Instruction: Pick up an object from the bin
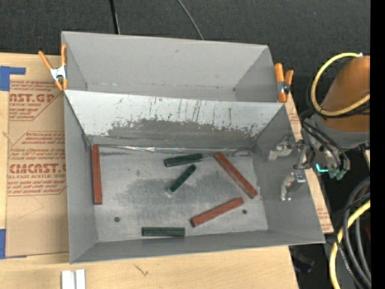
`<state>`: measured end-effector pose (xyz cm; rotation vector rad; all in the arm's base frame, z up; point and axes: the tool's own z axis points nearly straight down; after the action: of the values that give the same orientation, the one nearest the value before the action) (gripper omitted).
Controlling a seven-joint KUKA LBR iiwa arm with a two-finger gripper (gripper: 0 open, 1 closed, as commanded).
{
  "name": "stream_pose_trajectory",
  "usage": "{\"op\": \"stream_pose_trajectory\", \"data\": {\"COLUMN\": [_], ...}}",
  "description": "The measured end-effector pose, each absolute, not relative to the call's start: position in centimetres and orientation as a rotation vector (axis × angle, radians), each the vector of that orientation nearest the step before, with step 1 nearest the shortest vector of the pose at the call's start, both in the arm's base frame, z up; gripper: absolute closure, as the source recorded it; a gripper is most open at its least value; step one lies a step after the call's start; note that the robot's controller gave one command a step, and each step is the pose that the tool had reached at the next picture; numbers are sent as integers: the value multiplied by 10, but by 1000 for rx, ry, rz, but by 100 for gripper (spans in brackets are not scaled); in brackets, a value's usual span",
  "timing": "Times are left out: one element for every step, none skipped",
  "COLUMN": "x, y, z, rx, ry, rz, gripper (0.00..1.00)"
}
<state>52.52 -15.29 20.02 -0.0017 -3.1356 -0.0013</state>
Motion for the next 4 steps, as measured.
{"op": "stream_pose_trajectory", "data": {"x": [527,523,532,532], "y": [-152,-138,-132,-132], "z": [204,158,80,80], "rx": [1,-11,-177,-177], "ry": [-3143,-3150,-3137,-3137], "rz": [1,5,0,1], "gripper": [0,0,100,100]}}
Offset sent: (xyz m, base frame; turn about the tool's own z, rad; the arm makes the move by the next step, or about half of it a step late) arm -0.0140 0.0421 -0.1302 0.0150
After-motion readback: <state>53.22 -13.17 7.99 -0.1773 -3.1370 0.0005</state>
